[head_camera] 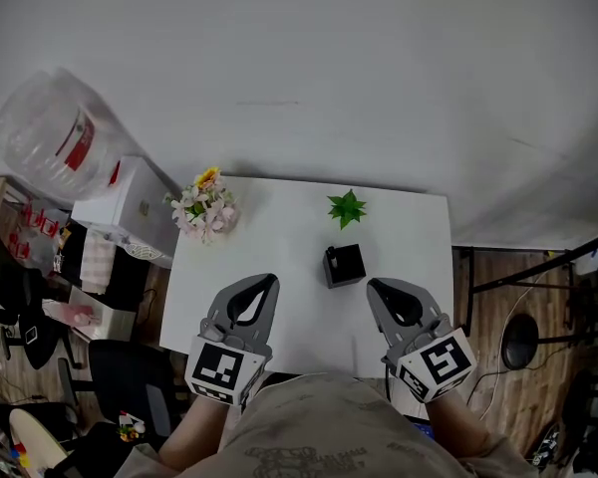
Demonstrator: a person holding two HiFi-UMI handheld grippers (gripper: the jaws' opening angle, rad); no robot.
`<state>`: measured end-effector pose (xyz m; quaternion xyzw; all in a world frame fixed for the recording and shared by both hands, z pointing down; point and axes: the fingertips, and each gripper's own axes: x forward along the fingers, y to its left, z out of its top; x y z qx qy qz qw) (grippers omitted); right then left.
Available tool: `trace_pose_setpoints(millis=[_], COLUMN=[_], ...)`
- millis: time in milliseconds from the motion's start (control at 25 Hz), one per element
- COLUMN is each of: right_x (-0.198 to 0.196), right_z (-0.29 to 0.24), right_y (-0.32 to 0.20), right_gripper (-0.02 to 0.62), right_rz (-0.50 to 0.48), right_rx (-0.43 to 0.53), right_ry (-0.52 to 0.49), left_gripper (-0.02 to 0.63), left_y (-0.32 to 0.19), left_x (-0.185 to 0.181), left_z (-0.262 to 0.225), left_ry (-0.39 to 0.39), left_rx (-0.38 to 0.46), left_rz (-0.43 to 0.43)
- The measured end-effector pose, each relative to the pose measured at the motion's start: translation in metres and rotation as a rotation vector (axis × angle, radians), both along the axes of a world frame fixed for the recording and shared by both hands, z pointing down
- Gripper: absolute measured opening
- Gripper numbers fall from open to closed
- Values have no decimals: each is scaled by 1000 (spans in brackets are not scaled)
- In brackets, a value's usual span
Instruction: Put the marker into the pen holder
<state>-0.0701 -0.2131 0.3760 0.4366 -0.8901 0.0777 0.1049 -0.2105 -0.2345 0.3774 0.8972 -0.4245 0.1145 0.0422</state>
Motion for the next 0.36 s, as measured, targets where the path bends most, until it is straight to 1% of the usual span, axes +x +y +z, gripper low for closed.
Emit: trace_pose_setpoints(millis=[120, 360], right_x=[1, 3], right_z=[1, 2], right_y=[1, 2], right_gripper=[28, 28], right_rz=[-1, 13], right_rx=[0, -10], right_ry=[9, 7], left_gripper=[0, 0], left_y=[1, 2], left_x=[2, 0], left_z=[0, 10], left_ry=[-4, -24], left_rx=[3, -31], left_rz=[7, 7])
